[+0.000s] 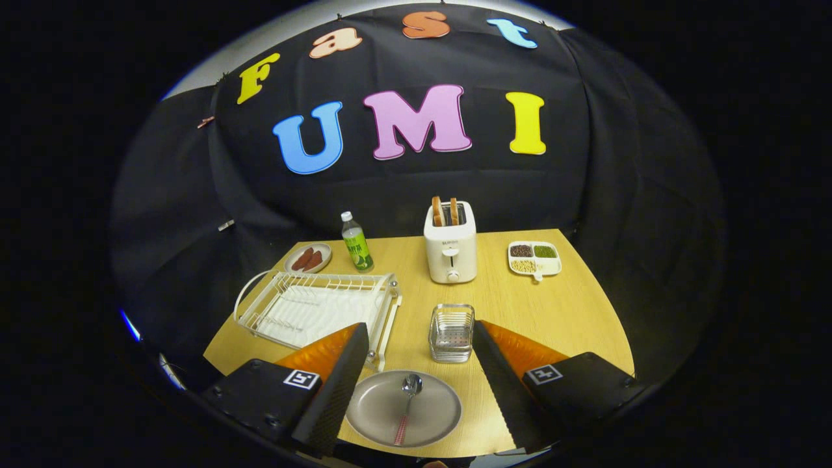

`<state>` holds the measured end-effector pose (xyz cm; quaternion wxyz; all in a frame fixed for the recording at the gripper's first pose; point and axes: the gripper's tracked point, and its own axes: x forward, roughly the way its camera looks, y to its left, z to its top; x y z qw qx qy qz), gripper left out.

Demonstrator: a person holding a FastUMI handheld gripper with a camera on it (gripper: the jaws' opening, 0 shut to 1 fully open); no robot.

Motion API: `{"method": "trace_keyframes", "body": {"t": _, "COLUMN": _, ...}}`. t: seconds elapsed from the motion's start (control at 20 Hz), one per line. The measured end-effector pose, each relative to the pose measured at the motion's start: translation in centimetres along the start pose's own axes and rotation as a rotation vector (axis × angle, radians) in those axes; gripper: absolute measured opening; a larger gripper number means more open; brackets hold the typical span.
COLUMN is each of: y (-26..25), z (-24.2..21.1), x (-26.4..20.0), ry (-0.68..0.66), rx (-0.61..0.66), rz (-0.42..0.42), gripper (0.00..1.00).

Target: Take the plate from the dish rack, then take the spoon from the basket and place it into the plate.

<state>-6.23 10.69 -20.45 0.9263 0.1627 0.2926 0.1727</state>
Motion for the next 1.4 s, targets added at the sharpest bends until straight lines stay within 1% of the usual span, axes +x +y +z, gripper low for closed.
{"method": "trace_keyframes", "body": {"t": 0.2, "y": 0.5, "z": 4.4, "x": -1.1, "ry": -0.078, "rx": -0.031, "rz": 0.009, "gripper": 0.99}}
{"method": "trace_keyframes", "body": {"t": 0.45, "y": 0.8, "z": 9.6, "x": -3.3, "ry": -0.197, "rx": -0.146, "rz": -0.014, "gripper": 0.99}}
{"method": "trace_keyframes", "body": {"t": 0.55, "y": 1.1, "z": 11.4, "x": -4.1, "ry": -0.243, "rx": -0.171, "rz": -0.019, "gripper": 0.99}}
{"method": "trace_keyframes", "body": {"t": 0.8, "y": 2.2, "z": 15.1, "x": -6.2, "ry": -0.348, "rx": -0.138, "rz": 0.013, "gripper": 0.98}}
{"method": "trace_keyframes", "body": {"t": 0.9, "y": 1.9, "z": 16.0, "x": -6.9, "ry": -0.383, "rx": -0.150, "rz": 0.004, "gripper": 0.98}}
{"method": "trace_keyframes", "body": {"t": 1.1, "y": 1.4, "z": 16.5, "x": -7.6, "ry": -0.410, "rx": -0.184, "rz": -0.018, "gripper": 0.98}}
{"method": "trace_keyframes", "body": {"t": 1.4, "y": 0.8, "z": 17.1, "x": -8.1, "ry": -0.427, "rx": -0.124, "rz": -0.013, "gripper": 0.98}}
